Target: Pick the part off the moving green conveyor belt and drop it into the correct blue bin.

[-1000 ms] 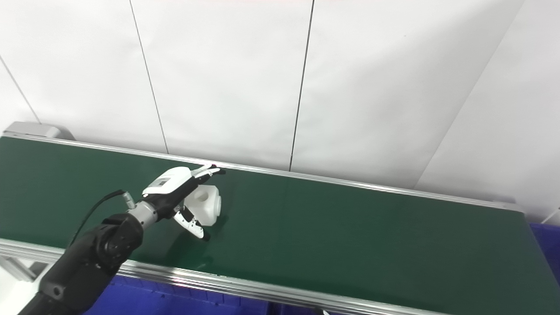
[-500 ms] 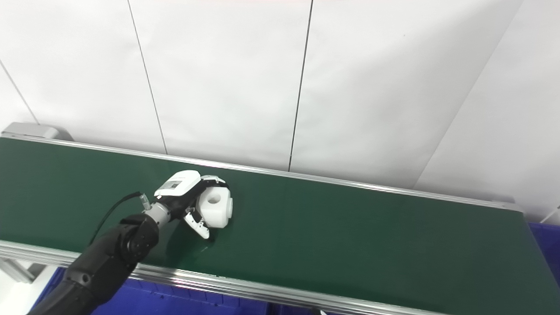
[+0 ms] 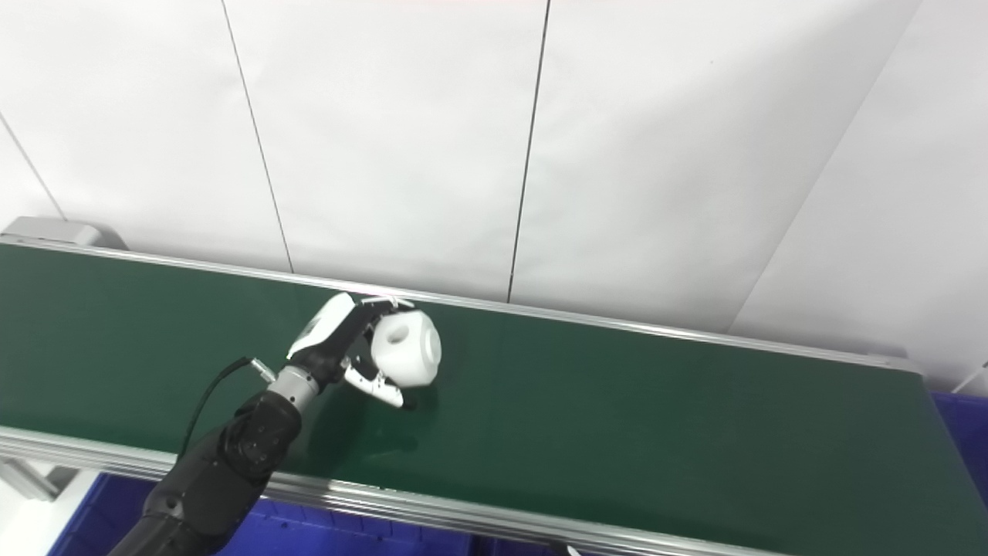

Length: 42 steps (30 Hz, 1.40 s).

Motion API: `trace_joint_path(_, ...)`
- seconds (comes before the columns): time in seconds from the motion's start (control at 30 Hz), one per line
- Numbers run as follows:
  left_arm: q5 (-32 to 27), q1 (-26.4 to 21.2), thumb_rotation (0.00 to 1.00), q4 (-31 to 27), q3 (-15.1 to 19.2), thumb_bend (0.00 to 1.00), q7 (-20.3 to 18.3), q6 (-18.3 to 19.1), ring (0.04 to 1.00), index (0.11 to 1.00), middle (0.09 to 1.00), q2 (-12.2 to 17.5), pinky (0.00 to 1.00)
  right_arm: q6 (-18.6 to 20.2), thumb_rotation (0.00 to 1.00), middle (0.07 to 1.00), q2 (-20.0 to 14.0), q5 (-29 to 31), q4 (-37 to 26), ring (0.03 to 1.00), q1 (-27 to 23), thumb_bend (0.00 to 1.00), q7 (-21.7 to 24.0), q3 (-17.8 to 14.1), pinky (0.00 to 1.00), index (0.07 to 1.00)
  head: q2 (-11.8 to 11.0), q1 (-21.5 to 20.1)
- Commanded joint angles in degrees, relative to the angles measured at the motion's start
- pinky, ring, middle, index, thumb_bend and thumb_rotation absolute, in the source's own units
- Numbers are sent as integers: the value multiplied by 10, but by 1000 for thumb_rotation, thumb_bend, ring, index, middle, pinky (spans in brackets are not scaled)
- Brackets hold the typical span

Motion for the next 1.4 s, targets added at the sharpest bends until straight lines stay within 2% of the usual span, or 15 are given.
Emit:
trace_joint_path(0.0,-25,-4,0,-37,13,514,7,-31,489,527,465,7,431,-33,439,835,0,1,-17,774,1,799,-6,-3,671,891,4,-2)
trace_joint_path(0.13,-65,23,0,-81,28,513,-14,-58,480,530,464,20,422,-33,444,835,2,-2,-25,776,5,801,-4,-3,673,891,17,-12)
trace_joint_path(0.17,-79,35,0,-97,32,514,-22,-65,488,527,468,25,429,-33,438,840,3,-2,-30,780,6,797,-2,-3,678,893,29,-21)
trace_joint_path(0.2,-90,47,0,-114,36,514,-30,-69,492,526,470,30,433,-33,436,843,3,-3,-33,783,7,792,0,-4,681,895,31,-22)
trace_joint_path(0.3,-118,92,0,-179,45,514,-56,-69,488,528,469,48,428,-33,448,846,8,-9,-47,790,14,786,2,-8,693,896,57,-43)
trace_joint_path(0.5,-181,180,0,-262,62,515,-99,-79,509,523,476,76,452,-17,473,856,22,-20,-78,799,29,766,23,-22,712,905,83,-69)
trace_joint_path(0.57,-191,210,0,-276,61,515,-106,-99,512,520,478,85,453,-12,483,859,26,-24,-86,802,32,758,29,-26,711,911,89,-74)
trace_joint_path(0.7,-175,264,0,-292,51,515,-83,-109,471,527,468,103,410,1,500,859,36,-32,-103,800,37,759,43,-34,708,912,107,-91)
trace_joint_path(0.83,-182,304,0,-287,45,517,-69,-109,519,510,484,115,456,8,507,854,46,-37,-118,796,39,767,55,-42,700,910,122,-103)
trace_joint_path(0.93,-145,326,0,-276,14,516,-26,-109,524,509,487,145,455,22,504,861,52,-39,-130,799,42,769,66,-47,698,914,135,-105)
trace_joint_path(0.97,-133,331,0,-272,1,515,-9,-109,465,518,476,157,396,21,494,861,53,-35,-132,802,42,767,69,-49,702,915,137,-104)
trace_joint_path(1.0,-128,335,0,-267,-11,515,1,-109,446,523,473,168,380,20,475,860,55,-33,-135,804,43,764,73,-51,705,913,140,-104)
trace_joint_path(1.13,-117,343,0,-241,-56,515,28,-109,517,514,482,204,459,29,476,861,62,-35,-145,804,46,768,81,-59,699,913,145,-104)
trace_joint_path(1.27,-80,333,0,-186,-79,516,73,-109,539,512,484,215,497,32,484,859,63,-33,-151,810,48,767,93,-66,713,915,152,-107)
trace_joint_path(1.37,-64,324,0,-159,-80,517,81,-109,524,519,477,214,486,30,480,855,63,-30,-153,812,50,766,100,-70,720,914,157,-106)
